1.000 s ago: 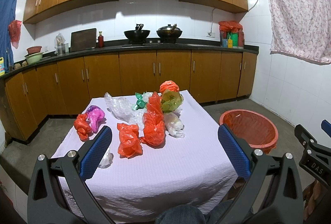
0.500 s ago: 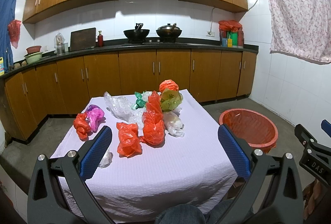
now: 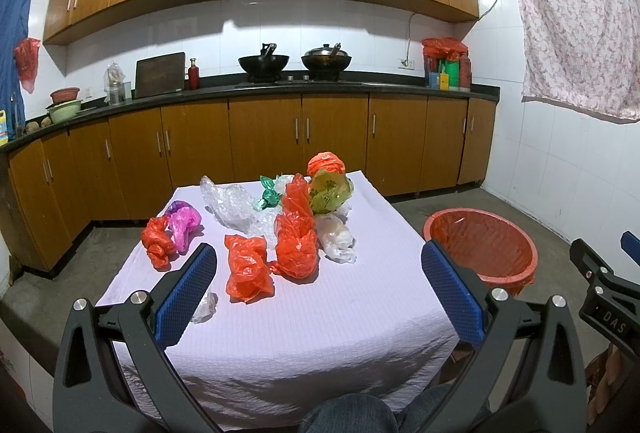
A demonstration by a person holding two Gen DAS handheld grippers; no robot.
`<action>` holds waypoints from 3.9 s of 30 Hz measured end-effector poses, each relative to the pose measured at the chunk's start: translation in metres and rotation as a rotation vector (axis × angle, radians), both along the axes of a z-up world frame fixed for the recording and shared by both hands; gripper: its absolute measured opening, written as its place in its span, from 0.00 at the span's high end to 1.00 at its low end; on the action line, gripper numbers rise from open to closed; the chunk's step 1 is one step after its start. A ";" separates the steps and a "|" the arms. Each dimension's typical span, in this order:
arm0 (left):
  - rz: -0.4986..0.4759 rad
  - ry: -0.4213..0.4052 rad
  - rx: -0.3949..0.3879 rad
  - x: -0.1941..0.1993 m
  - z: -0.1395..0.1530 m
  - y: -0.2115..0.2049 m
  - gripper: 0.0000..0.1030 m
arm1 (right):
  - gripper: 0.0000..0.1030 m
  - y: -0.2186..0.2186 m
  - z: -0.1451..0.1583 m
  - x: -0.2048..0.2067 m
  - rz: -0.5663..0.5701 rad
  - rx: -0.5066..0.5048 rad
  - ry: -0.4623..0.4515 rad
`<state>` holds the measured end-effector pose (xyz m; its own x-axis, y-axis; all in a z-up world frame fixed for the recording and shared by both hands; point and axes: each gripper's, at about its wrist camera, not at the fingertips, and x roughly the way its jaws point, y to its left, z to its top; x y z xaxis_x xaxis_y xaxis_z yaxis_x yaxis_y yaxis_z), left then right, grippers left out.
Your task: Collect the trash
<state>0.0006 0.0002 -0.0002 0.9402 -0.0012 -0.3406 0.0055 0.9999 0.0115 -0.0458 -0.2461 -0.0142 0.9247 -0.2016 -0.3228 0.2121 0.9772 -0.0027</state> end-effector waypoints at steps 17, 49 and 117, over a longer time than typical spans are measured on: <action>0.001 0.003 0.000 -0.001 0.000 0.000 0.02 | 0.04 -0.001 -0.001 0.000 0.000 0.003 0.002; 0.269 0.270 -0.053 0.049 -0.085 0.128 0.09 | 0.04 0.022 -0.031 0.040 0.093 0.042 0.126; 0.261 0.268 -0.245 0.117 -0.087 0.214 0.68 | 0.65 0.242 -0.112 0.276 0.544 0.074 0.424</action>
<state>0.1180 0.2143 -0.0868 0.7982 0.1139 -0.5915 -0.2772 0.9412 -0.1929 0.2305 -0.0041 -0.1258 0.6792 0.2912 -0.6737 -0.3124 0.9453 0.0937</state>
